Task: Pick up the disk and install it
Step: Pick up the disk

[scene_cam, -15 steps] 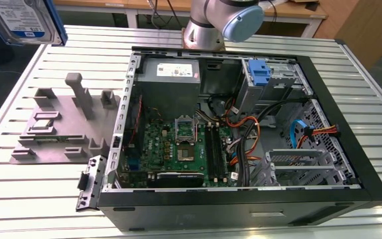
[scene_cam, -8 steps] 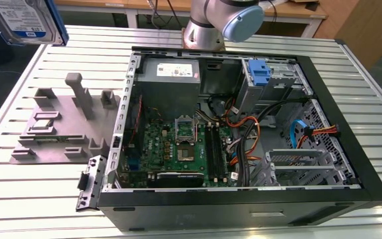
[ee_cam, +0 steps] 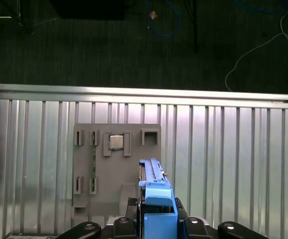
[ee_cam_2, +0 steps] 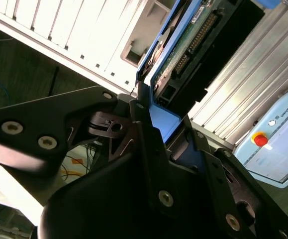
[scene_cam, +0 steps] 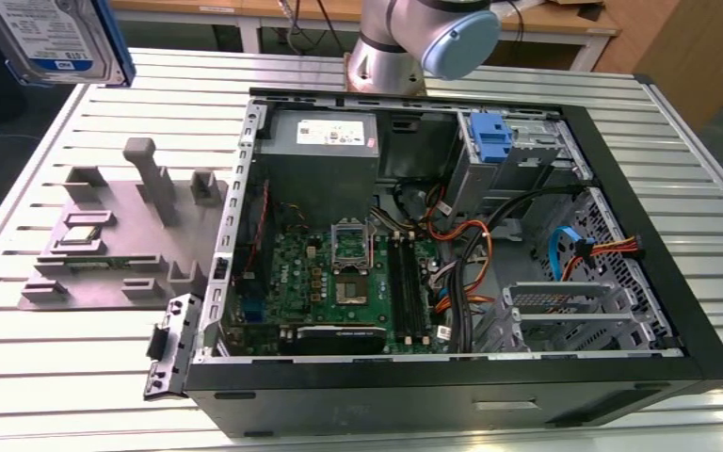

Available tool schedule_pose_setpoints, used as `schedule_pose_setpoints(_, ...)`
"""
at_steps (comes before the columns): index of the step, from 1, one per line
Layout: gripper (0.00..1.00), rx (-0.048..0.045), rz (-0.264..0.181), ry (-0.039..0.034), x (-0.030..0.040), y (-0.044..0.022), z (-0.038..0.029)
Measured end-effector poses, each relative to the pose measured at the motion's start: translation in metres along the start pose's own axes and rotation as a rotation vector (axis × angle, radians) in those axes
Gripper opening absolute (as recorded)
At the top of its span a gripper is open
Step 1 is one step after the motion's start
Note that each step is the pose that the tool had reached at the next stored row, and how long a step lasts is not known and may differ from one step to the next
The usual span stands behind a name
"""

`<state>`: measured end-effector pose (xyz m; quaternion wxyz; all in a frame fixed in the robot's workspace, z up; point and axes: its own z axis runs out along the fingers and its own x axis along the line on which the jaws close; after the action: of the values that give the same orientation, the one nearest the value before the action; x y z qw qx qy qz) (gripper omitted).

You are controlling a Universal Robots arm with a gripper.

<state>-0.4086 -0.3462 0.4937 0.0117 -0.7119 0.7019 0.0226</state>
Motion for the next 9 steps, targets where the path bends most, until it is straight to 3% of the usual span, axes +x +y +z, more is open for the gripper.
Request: schedule_pose_setpoints(9, 0.36, 0.0000, 0.000, 0.0000, 0.0001, -0.0064, -0.0001)
